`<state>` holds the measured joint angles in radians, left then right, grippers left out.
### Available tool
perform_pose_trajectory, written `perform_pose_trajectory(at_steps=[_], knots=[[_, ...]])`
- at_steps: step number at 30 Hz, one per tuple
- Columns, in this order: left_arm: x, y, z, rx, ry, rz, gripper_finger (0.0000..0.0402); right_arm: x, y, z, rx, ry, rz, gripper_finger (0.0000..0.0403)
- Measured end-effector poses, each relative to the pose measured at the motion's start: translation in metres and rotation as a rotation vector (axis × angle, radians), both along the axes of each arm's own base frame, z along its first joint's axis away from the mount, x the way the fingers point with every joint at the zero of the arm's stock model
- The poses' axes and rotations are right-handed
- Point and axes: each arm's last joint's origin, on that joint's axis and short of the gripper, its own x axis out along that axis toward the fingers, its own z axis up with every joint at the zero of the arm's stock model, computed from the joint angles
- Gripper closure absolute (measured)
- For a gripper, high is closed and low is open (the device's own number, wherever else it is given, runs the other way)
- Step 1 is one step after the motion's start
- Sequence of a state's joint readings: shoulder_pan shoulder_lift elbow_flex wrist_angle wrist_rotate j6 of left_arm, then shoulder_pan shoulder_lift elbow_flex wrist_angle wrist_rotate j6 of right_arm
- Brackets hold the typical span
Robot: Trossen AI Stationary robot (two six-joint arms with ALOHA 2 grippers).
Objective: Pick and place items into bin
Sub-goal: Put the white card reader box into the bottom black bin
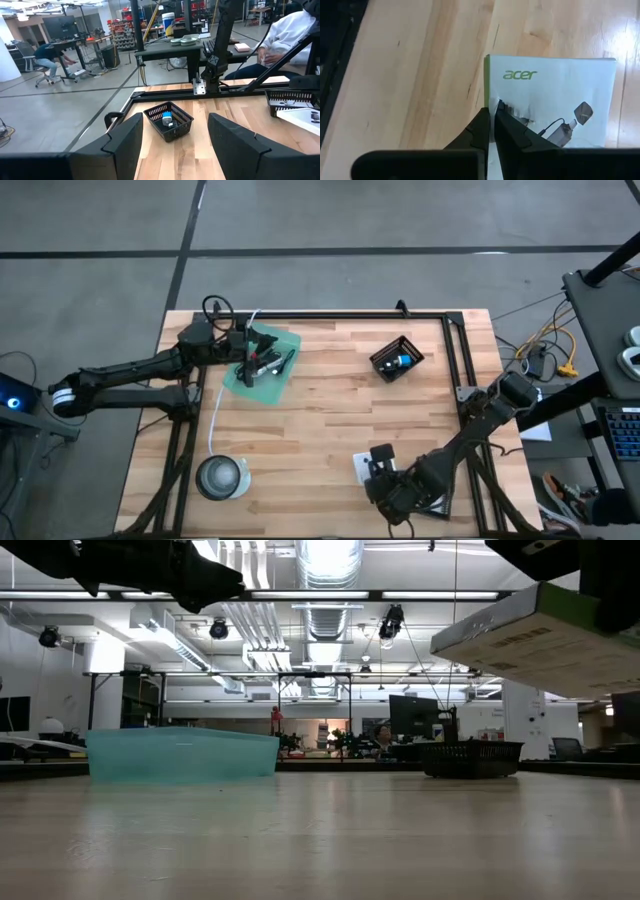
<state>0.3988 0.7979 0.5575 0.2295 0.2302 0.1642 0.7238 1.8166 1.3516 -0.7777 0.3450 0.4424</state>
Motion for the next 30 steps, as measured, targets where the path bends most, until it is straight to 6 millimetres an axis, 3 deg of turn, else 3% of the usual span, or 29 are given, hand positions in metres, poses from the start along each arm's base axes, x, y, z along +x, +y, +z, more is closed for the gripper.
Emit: perform_pose_trajectory(at_steps=[10, 16, 21, 30], knots=[[0.0, 0.0, 0.0, -0.001, 0.001, 0.0, 0.0194, -0.005, -0.002, 0.012, -0.054, 0.061, 0.009, 0.0392], [0.0, 0.0, 0.0, 0.001, -0.003, 0.0, 0.0194, -0.022, -0.007, 0.021, -0.213, 0.2, 0.142, 0.0392], [0.0, 0.0, 0.003, 0.01, -0.025, 0.0, 0.0194, -0.029, -0.012, 0.031, -0.22, 0.208, 0.152, 0.0392], [0.0, 0.0, 0.002, 0.008, -0.023, 0.0, 0.0194, -0.051, 0.002, 0.044, -0.215, 0.173, 0.265, 0.0394]])
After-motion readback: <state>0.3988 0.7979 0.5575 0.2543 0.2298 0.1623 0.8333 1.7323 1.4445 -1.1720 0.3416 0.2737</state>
